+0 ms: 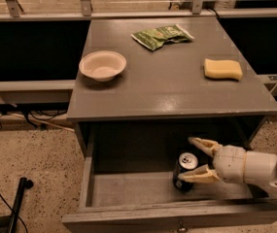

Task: Pick pepsi can from top drawer and place on counter

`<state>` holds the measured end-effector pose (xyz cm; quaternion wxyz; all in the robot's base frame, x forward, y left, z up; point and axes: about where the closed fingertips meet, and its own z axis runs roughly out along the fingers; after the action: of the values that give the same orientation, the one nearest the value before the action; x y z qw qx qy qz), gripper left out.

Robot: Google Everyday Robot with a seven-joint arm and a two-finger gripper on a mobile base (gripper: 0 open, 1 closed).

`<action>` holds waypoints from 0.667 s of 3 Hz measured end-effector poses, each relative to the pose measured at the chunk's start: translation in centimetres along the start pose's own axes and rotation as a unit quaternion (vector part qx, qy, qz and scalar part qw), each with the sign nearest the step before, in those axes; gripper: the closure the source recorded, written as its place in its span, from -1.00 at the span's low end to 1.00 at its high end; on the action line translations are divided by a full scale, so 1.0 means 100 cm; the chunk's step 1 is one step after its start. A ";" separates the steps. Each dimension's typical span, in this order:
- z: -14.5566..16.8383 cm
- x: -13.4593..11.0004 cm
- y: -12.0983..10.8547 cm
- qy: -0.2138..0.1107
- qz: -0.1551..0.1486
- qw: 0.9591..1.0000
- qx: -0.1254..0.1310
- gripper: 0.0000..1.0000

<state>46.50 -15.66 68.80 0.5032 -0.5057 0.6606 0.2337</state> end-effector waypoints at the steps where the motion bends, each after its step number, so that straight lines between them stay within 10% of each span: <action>1: 0.006 0.008 0.002 0.006 0.008 1.000 -0.007 -0.50; 2: 0.009 0.017 0.003 0.010 0.015 1.000 -0.013 -0.56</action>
Offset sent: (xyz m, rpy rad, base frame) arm 0.0020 -0.0029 -0.0308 -0.0088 0.0701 0.0050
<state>46.66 -15.50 66.88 0.4862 -0.5044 0.6701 0.2454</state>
